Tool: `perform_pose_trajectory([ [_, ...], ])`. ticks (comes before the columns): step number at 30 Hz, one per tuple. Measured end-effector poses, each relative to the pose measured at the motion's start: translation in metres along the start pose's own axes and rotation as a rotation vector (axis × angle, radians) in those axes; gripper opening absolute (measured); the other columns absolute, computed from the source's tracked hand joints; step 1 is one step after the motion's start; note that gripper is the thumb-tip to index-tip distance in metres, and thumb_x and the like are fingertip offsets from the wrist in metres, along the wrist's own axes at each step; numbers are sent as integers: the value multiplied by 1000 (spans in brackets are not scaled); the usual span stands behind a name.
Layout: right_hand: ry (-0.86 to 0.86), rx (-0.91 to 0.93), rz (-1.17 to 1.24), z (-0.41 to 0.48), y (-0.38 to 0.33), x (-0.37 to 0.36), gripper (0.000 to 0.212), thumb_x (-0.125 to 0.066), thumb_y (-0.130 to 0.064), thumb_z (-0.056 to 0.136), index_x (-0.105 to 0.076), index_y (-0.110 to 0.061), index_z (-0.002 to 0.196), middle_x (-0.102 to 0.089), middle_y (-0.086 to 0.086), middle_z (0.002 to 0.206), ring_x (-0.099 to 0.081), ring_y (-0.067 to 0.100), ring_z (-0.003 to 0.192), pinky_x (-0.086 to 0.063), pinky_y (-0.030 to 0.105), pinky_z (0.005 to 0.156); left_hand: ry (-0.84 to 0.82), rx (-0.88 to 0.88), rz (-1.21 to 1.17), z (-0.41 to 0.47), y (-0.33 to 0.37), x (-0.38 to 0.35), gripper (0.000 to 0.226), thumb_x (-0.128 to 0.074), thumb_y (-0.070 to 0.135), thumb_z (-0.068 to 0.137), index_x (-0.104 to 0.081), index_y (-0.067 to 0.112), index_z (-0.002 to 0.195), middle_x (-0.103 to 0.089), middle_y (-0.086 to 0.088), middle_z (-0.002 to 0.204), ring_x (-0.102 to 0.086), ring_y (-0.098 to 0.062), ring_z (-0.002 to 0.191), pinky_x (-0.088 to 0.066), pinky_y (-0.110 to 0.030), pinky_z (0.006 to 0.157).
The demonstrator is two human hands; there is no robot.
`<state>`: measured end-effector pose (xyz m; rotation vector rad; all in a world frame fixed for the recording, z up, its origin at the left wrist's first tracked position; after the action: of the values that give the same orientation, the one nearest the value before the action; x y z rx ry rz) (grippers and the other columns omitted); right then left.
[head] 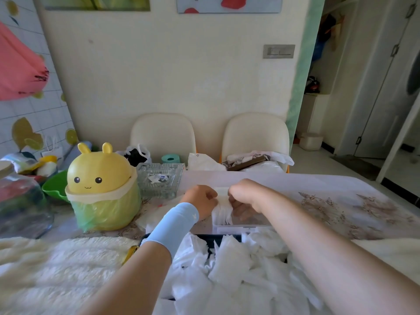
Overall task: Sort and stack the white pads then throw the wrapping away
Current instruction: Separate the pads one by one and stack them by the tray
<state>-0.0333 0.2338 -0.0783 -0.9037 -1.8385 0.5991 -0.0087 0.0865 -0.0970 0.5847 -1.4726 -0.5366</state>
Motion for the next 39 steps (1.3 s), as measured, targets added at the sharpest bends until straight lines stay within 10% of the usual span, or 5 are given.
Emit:
perform_pose_trajectory([
  [17, -46, 65, 151, -5, 14, -6, 25, -49, -10, 97, -73, -6, 100, -75, 8, 88, -71, 25, 88, -62, 40, 80, -96, -183, 427, -9, 25, 0, 33, -53, 31, 97, -63, 25, 128, -52, -2, 129, -53, -24, 117, -44, -31, 98],
  [23, 216, 380, -79, -43, 8, 28, 32, -47, -9, 95, -75, -20, 105, -73, -3, 107, -69, 18, 96, -55, 31, 86, -52, -149, 223, -40, 35, 20, 29, -58, 33, 95, -65, 27, 123, -55, 4, 128, -57, -18, 113, -46, -31, 100],
  [29, -112, 405, -579, -100, 18, 15, 17, -72, -22, 83, -78, -29, 98, -75, -4, 92, -69, 13, 75, -52, 26, 71, -140, -93, 143, -90, 39, 23, 26, -59, 31, 95, -69, 27, 118, -66, 9, 122, -61, -15, 110, -47, -21, 91],
  [34, 75, 421, -738, -117, 31, -2, 33, -69, -42, 71, -74, -31, 101, -72, -10, 98, -67, 16, 93, -55, 34, 89, -105, -79, 160, -115, 27, 19, 16, -59, 28, 95, -66, 24, 109, -66, 4, 111, -61, -17, 101, -41, -18, 75],
  [39, 15, 439, -720, -130, 47, -21, 27, -69, -29, 65, -77, -17, 88, -74, 2, 84, -69, 22, 80, -56, 30, 69, -70, -62, 8, -132, 12, 13, 12, -63, 23, 90, -64, 28, 101, -61, 16, 85, -58, -8, 78, -42, -14, 64],
])
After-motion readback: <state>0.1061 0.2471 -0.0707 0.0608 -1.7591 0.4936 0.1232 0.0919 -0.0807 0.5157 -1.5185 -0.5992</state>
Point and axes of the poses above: each hand's wrist, its own z-axis towards the middle knuckle, its own x-axis out of the back of the hand, y = z × x, the point moved 2 cm from there along z, towards the middle knuckle
